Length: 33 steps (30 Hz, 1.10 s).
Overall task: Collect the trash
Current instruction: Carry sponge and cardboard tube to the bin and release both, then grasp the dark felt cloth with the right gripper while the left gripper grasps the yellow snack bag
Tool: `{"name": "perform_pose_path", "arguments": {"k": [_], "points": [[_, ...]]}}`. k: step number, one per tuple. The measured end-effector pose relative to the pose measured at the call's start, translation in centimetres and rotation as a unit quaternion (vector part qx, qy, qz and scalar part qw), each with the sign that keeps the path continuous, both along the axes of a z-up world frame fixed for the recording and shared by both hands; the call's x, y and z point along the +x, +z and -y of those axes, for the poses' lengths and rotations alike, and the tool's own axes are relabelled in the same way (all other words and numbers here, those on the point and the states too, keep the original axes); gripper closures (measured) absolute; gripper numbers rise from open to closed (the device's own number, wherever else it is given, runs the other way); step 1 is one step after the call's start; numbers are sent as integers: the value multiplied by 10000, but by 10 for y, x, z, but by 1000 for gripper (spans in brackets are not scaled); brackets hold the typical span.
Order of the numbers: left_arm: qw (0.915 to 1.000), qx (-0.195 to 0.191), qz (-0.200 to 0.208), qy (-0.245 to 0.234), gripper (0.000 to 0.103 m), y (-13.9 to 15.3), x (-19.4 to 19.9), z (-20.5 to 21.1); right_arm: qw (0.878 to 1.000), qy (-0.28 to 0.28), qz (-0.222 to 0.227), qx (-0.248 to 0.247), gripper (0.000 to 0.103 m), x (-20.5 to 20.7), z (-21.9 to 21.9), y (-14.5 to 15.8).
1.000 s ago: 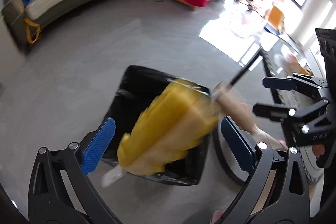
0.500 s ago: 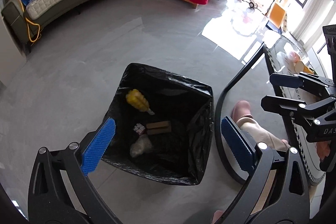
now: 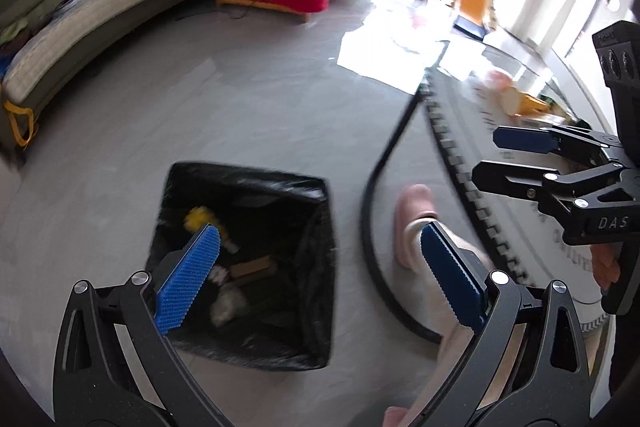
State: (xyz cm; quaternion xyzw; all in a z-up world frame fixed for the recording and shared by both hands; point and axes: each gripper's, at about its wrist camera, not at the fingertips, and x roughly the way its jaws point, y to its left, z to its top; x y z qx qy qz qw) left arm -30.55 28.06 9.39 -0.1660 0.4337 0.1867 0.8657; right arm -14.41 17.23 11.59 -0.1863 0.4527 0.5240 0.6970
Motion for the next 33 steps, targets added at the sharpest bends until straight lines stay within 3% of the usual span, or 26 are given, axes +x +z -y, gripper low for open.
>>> {"name": "perform_pose_path", "arguments": {"k": [11,15,20,24,29,33], "points": [[9918,315,94,-1238,6,12,114,91,9884,-1488,297,-57,27,89,131,17],[9849,335,15,-1697,6,11,149,121,9765,-2109,383,-217,27,124,184,17],[9793,243,-64,-2006,6,10,184,149,9522,-2982,460,-484,28,171,251,11],[9770,184,-96,-2123,6,8,196,162,9358,-3421,329,-786,39,204,285,-7],[9758,182,-168,-2173,6,7,205,167,9254,-3608,179,-1145,42,231,296,-33],[9770,89,-232,-2119,6,6,219,161,9232,-3558,253,-1431,71,232,294,-49]]}}
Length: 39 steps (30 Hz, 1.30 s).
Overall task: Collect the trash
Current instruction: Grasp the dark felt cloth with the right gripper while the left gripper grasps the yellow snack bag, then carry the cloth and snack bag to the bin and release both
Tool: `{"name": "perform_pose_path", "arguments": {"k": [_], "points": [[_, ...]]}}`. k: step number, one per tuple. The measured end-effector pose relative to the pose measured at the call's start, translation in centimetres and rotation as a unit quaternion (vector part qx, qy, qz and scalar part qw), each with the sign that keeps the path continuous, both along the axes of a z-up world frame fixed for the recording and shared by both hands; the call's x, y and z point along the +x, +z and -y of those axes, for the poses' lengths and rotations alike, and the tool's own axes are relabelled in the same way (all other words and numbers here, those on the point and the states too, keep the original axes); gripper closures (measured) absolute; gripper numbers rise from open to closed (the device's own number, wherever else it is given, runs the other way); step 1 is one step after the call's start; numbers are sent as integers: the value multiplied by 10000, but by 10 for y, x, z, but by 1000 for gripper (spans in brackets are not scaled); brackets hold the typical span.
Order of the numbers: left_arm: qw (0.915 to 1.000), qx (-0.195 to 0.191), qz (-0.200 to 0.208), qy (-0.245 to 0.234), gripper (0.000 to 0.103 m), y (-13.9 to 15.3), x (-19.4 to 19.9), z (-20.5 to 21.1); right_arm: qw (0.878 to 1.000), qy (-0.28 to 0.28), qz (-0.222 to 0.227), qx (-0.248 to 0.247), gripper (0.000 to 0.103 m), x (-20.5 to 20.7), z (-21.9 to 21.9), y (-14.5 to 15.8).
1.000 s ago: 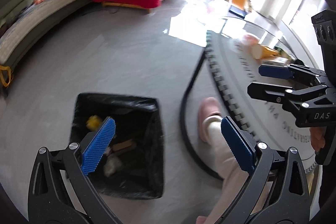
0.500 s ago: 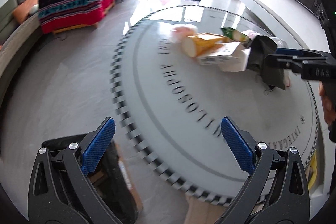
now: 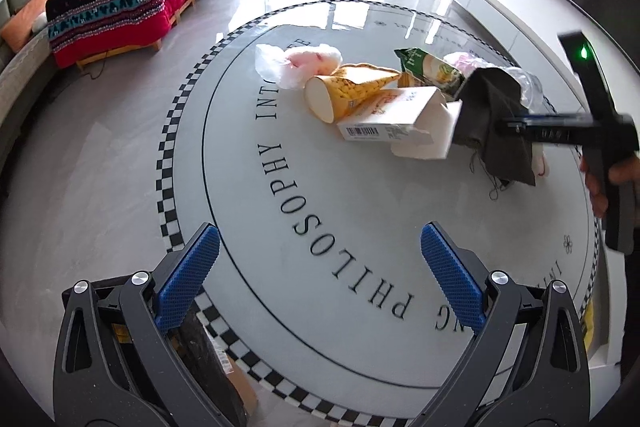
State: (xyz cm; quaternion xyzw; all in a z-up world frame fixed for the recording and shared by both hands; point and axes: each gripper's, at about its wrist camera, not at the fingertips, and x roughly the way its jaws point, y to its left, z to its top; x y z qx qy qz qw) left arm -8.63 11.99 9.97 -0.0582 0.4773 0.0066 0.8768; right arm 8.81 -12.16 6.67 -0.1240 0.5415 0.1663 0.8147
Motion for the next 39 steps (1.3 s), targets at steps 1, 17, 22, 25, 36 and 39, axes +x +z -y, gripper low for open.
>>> {"name": "perform_pose_path", "arguments": {"k": [1,17,22,25,36,39], "points": [[10000,13,-27,21,6,-1,5,-1,10000,26,0,12,78,-1,-1,1],[9911,1161,147,-630,6,8,104,24,9933,-77,296,1111,96,0,38,86],[9820,1697,62,-824,6,-10,138,42,9931,-18,333,1122,96,4,39,88],[9788,1803,-73,-967,7,-26,154,52,9939,-4,340,1047,96,7,38,84],[9719,2104,-668,-814,47,-60,194,46,9912,68,227,1300,96,8,37,74],[9773,1895,-681,-656,49,-61,196,39,9906,93,250,1339,96,7,36,76]]}}
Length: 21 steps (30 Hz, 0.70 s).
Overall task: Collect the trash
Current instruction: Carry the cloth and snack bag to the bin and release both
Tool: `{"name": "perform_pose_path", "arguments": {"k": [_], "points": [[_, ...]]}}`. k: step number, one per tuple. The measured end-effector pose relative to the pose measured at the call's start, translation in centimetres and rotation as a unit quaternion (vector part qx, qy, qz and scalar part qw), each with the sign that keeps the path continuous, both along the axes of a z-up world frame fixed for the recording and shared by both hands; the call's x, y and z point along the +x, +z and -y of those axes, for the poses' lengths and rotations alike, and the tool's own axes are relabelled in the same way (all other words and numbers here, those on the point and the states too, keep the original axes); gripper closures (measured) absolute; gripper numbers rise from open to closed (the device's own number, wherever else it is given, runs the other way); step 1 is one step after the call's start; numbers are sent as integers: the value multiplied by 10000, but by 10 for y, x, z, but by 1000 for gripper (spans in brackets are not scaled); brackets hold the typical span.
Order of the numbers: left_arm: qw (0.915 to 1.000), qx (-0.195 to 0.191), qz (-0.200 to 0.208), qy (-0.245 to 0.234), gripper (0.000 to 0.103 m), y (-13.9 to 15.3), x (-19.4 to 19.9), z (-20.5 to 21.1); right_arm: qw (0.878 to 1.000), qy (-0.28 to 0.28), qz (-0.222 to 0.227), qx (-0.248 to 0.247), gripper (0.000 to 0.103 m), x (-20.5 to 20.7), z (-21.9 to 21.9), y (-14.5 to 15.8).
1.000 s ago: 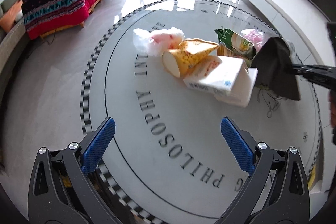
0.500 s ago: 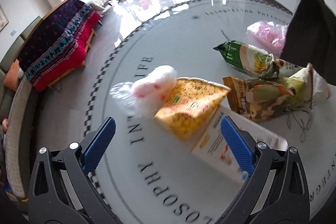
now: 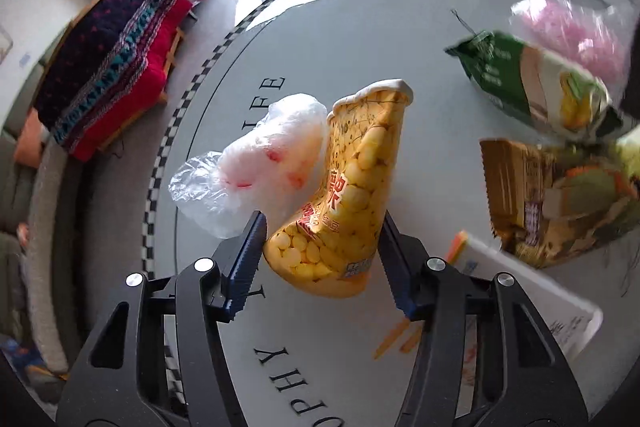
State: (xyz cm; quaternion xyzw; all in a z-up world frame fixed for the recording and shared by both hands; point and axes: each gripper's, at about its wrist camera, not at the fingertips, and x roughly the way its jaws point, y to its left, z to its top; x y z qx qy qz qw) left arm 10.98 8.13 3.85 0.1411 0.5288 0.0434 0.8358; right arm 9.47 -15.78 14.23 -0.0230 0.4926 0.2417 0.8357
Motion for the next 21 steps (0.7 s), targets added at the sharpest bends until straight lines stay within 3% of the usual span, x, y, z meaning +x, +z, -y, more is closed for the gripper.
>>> {"name": "perform_pose_path", "arguments": {"k": [3,6,17,21], "points": [[9980,-618,-17,129,50,5,-2,-11,10000,-10,8,33,96,0,1,1],[9962,-867,34,62,50,12,-11,-7,10000,10,26,89,96,-4,3,3],[9930,-1108,411,26,50,54,-67,-9,9996,69,186,190,96,-33,-6,28],[9912,-1191,572,80,50,72,-105,-19,9993,210,242,187,96,-52,-23,37]]}}
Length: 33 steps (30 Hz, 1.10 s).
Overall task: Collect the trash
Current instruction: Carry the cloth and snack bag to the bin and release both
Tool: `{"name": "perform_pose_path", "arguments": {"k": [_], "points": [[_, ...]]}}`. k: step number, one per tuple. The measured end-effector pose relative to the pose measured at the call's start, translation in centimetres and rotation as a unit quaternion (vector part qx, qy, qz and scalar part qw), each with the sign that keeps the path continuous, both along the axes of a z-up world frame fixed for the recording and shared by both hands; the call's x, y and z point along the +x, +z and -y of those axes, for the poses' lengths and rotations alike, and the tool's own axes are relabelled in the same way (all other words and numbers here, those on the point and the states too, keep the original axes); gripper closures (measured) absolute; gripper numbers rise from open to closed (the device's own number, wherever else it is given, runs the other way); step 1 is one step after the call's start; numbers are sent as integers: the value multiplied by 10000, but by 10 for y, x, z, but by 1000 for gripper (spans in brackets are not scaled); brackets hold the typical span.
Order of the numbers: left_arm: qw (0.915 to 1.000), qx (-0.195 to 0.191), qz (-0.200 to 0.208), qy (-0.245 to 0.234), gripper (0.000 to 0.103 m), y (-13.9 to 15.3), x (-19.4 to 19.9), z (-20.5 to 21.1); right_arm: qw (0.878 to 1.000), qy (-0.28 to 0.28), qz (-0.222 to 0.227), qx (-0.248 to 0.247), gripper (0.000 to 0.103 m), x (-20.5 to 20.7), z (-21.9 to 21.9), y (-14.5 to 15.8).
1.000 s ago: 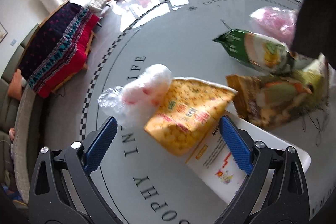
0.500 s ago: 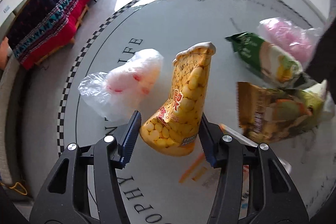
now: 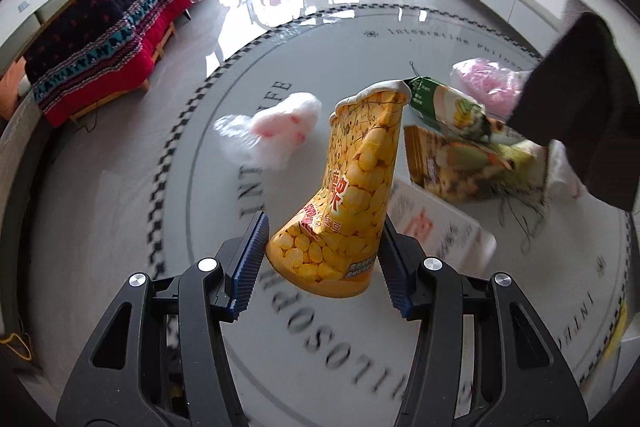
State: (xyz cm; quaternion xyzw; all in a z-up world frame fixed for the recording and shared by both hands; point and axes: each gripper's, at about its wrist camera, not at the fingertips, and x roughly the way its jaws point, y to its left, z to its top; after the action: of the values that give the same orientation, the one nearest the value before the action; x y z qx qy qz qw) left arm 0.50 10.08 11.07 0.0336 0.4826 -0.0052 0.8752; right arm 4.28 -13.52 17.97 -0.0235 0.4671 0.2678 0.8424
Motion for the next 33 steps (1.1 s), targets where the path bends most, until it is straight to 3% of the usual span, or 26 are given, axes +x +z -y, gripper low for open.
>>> {"name": "perform_pose_path", "arguments": {"k": [11,22,26,33], "points": [[9992,-129,278,246,50,18,-107,-39,9984,553,-52,64,96,-50,-70,3],[9925,-282,220,1167,50,-9,-213,-106,9825,1809,-338,297,97,-128,-180,-15],[9858,-311,145,1642,49,-24,-247,-133,9733,2210,-497,382,97,-153,-215,-26],[9650,-433,-234,2577,49,-66,-313,-181,9501,2981,-874,286,96,-209,-292,-56]]}}
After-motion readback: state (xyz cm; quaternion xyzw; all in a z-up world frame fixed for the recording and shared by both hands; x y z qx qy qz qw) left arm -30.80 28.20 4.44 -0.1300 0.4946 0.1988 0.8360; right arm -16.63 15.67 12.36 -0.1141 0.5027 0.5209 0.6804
